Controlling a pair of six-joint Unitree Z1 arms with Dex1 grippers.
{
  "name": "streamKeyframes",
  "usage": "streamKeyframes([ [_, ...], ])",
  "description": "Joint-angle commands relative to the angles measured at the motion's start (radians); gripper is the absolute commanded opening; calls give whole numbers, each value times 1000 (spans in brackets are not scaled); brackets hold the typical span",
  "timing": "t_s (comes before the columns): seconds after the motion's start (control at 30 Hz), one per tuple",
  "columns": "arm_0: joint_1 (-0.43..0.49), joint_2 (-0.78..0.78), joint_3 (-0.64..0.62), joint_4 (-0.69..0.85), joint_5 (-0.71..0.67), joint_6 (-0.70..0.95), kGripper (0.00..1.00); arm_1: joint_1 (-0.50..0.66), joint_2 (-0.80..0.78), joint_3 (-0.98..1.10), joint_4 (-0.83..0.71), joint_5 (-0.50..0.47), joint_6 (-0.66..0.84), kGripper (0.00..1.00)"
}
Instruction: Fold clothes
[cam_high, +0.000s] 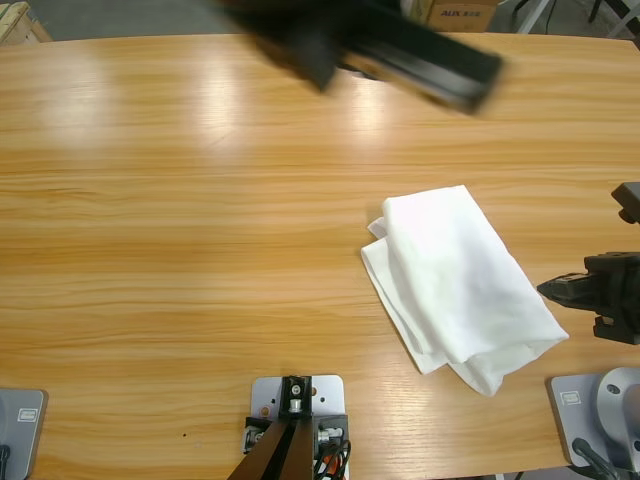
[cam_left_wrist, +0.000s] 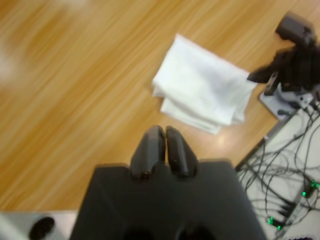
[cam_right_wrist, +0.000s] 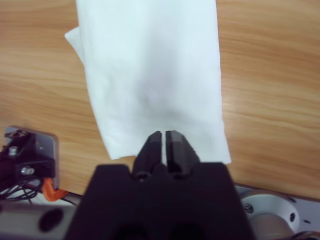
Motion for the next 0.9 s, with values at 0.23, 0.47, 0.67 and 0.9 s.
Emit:
streamKeyframes([
  [0.23, 85, -466, 1092, -459, -174, 177, 873, -200, 300, -141, -9, 161, -414, 1000],
  [0.47, 121, -541, 1204, -512, -183, 80, 958, -216, 423, -157, -59, 178, -399, 1000],
  [0.67, 126, -659, 1248, -515, -265, 74, 1000, -223, 470, -106, -135, 185, -352, 1000],
  [0.9, 132, -659, 1280, -513, -261, 73, 1000, -246, 559, -20, -333, 282, -336, 984],
])
